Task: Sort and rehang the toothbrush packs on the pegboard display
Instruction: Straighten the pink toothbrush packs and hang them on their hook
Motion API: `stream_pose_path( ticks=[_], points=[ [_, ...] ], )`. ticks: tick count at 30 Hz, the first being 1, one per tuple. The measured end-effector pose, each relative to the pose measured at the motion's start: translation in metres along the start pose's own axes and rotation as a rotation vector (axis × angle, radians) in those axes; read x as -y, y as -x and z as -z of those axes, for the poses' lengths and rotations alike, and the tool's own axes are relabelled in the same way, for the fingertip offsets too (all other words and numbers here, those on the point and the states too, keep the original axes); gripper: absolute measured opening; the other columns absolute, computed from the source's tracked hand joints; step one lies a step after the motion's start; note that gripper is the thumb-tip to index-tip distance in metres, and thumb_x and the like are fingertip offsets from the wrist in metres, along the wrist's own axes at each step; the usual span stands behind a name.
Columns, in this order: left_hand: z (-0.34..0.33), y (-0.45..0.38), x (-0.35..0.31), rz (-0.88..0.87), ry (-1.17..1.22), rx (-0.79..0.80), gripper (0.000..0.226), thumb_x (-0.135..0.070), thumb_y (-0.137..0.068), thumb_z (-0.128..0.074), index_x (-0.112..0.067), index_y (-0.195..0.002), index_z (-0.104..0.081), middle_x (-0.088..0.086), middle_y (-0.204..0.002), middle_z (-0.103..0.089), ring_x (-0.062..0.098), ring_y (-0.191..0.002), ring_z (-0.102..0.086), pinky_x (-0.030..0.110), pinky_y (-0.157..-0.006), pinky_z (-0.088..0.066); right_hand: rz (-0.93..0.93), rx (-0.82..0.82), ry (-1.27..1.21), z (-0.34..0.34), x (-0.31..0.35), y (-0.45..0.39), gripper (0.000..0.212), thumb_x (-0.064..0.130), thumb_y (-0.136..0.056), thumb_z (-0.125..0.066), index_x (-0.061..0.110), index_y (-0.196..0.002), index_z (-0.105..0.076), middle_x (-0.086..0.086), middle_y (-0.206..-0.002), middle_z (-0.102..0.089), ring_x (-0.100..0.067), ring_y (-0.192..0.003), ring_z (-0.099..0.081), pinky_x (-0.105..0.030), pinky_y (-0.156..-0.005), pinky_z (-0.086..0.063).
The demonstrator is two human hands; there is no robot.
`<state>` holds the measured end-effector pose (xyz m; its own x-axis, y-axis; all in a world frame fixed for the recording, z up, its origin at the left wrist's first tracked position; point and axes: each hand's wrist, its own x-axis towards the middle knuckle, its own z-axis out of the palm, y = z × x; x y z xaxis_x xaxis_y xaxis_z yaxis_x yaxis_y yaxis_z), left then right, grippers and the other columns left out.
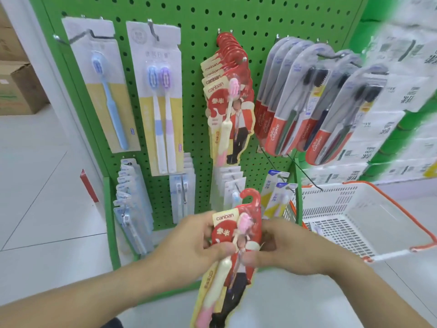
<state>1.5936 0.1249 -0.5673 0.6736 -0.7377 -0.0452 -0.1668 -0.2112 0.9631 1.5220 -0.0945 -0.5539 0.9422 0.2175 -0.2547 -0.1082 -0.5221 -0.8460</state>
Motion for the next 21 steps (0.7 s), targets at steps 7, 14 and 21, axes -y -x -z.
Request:
stream_pose_path(
  ticks=[7, 14, 21],
  points=[
    [0.007, -0.009, 0.015, 0.044, -0.003, 0.018, 0.018, -0.028, -0.101, -0.055, -0.013, -0.108, -0.061, 0.013, -0.093, -0.076, 0.020, -0.080, -0.070, 0.035, -0.069, -0.055, 0.026, -0.144, -0.210, -0.007, 0.000, -0.007, 0.027, 0.011, -0.100, -0.063, 0.012, -0.127, -0.059, -0.021, -0.102, -0.073, -0.046, -0.090, -0.072, -0.059, -0.079, -0.061],
    [0.012, -0.018, 0.017, 0.111, -0.058, -0.102, 0.008, -0.014, -0.099, -0.061, -0.012, -0.097, -0.068, 0.000, -0.081, -0.077, 0.026, -0.069, -0.075, 0.041, -0.057, -0.062, -0.017, -0.083, -0.200, -0.017, -0.006, -0.023, 0.015, 0.011, -0.103, -0.057, 0.006, -0.118, -0.059, -0.015, -0.090, -0.075, -0.034, -0.083, -0.073, -0.052, -0.077, -0.061],
    [0.004, -0.016, 0.023, 0.130, -0.098, -0.050, 0.009, -0.014, -0.099, -0.061, -0.015, -0.093, -0.067, -0.001, -0.083, -0.077, 0.025, -0.071, -0.075, 0.035, -0.054, -0.061, -0.008, -0.305, -0.081, -0.028, -0.005, -0.037, 0.019, 0.025, -0.105, -0.053, 0.016, -0.090, -0.061, 0.004, -0.056, -0.062, -0.017, -0.051, -0.063, -0.035, -0.049, -0.056]
  ],
)
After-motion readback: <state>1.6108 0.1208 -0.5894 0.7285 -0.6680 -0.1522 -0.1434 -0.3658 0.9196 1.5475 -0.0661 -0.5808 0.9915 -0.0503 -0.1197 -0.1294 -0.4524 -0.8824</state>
